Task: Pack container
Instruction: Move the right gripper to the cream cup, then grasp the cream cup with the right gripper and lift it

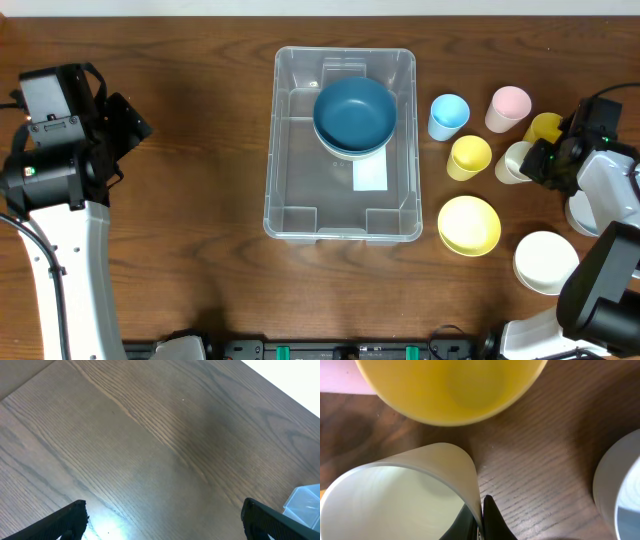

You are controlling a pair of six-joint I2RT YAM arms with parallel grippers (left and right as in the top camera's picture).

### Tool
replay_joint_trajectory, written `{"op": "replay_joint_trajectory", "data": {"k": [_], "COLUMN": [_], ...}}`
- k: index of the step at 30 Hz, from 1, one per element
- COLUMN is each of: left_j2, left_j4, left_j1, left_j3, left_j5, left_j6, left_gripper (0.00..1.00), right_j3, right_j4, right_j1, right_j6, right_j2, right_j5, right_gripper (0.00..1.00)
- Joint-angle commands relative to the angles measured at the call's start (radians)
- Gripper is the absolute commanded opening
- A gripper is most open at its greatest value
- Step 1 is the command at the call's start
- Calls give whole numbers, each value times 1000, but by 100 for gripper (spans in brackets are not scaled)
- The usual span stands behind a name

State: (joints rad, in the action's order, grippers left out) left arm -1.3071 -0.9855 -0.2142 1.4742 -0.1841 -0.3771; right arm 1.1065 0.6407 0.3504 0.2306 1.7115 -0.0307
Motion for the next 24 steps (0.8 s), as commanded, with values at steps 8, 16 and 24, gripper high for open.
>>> {"op": "replay_joint_trajectory", "data": {"k": [8,16,24], "left_j2": [-6,-6,-6], "left_j4": [-2,-1,-1], "left_j1": [-4,-5,-5], "left_j3": [11,11,11], "left_j5": [-11,-11,-11], "left_j6": [-1,-1,-1], "left_gripper": [98,98,98], "right_j3": [33,34,33], "right_j4": [86,70,-42], "right_j1": [-61,-280,-623], "right_j6": [-16,-58,-64], "right_j2": [-276,-560,-602], "right_j5": [-26,-73,-82], "right_gripper": [1,1,1]}}
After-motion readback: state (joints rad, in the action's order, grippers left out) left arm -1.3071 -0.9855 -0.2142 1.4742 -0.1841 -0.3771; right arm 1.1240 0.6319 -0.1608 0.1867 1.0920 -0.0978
